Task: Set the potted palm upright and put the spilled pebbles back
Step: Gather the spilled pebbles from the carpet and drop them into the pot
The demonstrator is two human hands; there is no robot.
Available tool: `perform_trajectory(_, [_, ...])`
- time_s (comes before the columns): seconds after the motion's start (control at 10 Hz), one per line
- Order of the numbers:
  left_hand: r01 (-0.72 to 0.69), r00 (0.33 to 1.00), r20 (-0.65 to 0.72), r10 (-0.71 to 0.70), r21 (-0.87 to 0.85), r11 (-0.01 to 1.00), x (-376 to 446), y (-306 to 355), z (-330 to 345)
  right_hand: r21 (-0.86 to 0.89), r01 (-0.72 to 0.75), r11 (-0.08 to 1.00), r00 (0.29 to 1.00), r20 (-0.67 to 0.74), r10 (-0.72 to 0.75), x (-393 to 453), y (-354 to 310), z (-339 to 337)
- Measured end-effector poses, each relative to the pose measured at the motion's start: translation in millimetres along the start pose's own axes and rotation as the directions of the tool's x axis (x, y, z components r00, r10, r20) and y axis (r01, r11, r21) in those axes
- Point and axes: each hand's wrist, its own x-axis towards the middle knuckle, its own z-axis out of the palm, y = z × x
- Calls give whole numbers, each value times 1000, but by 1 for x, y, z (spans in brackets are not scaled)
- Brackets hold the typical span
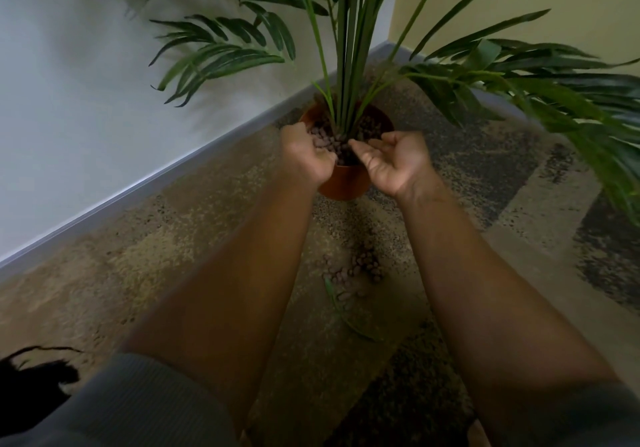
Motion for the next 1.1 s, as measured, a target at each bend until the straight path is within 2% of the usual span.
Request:
perform_trajectory(0.2, [56, 992, 118, -52, -26, 998, 6, 6, 1, -13, 4, 1000, 1000, 1, -4, -1, -1, 1])
perform_trajectory(0.3, [70, 991, 118, -65, -38, 997, 5, 8, -2, -37, -13, 999, 999, 35, 14, -5, -2, -1])
perform_trajectory(0.4, [22, 998, 65, -19, -44, 999, 8, 9, -12, -184, -47, 982, 993, 102, 66, -17, -3, -6])
perform_trajectory(0.5, [-75, 995, -67, 70, -74, 994, 11, 2, -31, -502, -95, 860, 982, 92, 162, -26, 0, -14])
perform_trajectory(0.6, [-96, 973, -211, 94, 1, 995, 10, -12, -54, -722, -166, 672, 975, -20, 220, -25, 11, -27])
perform_trajectory(0.7, [-42, 960, -273, 53, 49, 998, 9, -27, -74, -842, -224, 491, 973, -165, 160, -20, 25, -42])
perform_trajectory(0.8, [80, 936, -348, 47, 341, 937, 16, -46, -105, -967, -201, 155, 978, -207, -23, -9, 38, -62])
perform_trajectory(0.9, [225, 921, -377, 93, 713, 664, 8, -51, -127, -874, -123, -470, 991, -84, -104, 2, 46, -86])
perform_trajectory(1.0, [313, 919, -372, 132, 891, 330, 27, -70, -170, -786, -83, -613, 996, -46, -76, 8, 57, -110])
perform_trajectory(1.1, [413, 888, -423, 180, 906, 95, 65, -94, -216, -799, -86, -596, 993, -23, -112, 7, 66, -127])
